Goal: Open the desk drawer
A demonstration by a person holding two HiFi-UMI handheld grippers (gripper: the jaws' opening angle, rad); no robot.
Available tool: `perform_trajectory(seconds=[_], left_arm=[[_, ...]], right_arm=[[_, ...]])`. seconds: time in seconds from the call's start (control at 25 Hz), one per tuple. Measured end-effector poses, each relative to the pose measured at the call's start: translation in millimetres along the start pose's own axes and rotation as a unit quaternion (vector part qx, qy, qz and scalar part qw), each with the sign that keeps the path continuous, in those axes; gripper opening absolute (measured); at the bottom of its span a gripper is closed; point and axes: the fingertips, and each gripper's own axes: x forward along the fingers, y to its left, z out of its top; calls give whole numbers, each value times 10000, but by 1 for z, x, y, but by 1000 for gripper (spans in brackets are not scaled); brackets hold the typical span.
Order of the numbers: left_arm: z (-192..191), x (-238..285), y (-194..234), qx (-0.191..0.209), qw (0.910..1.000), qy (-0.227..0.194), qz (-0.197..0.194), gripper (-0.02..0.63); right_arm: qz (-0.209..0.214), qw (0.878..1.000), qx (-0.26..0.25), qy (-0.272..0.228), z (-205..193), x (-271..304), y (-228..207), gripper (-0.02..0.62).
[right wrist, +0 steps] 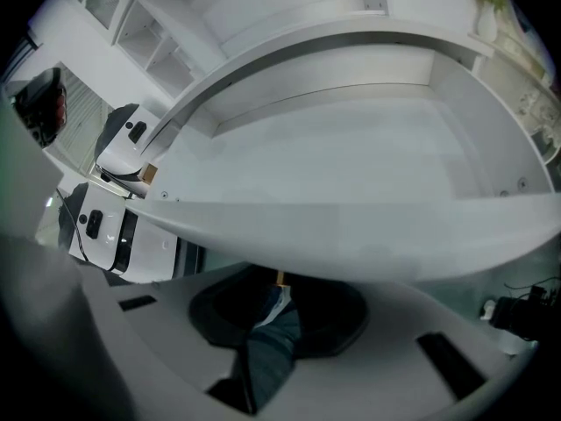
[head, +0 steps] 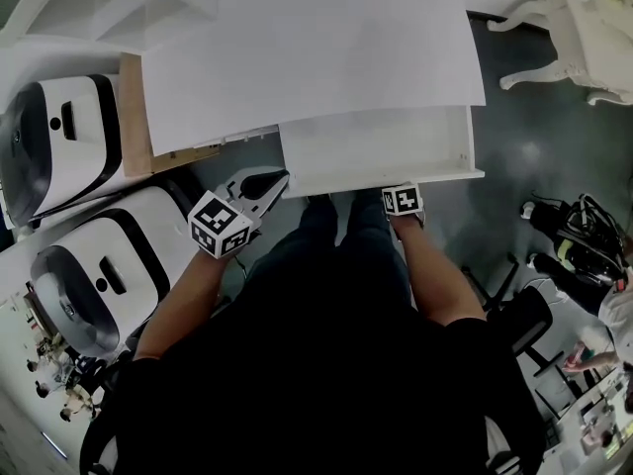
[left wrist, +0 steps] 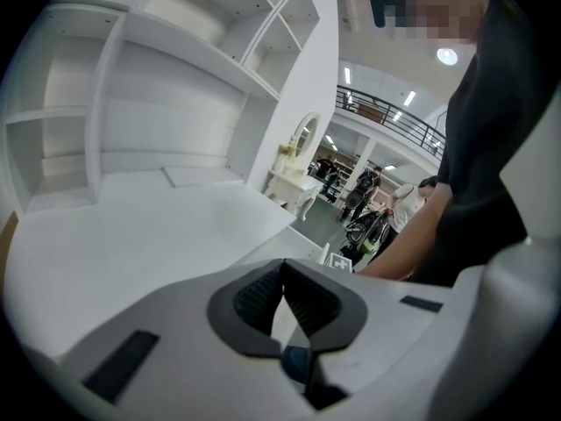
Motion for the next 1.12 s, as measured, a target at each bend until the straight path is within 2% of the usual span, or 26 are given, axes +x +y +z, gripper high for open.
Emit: perform_trajectory(seconds=[0.48,1.12], left_arm=[[1,14,-11,105,9994,120,-297,9],[0,19,-11,76,9992,154,-369,9]], right_arm=[[27,9998,90,172,-42,-4,8,72],[36,9997,100,198,-44,-4,8,72]])
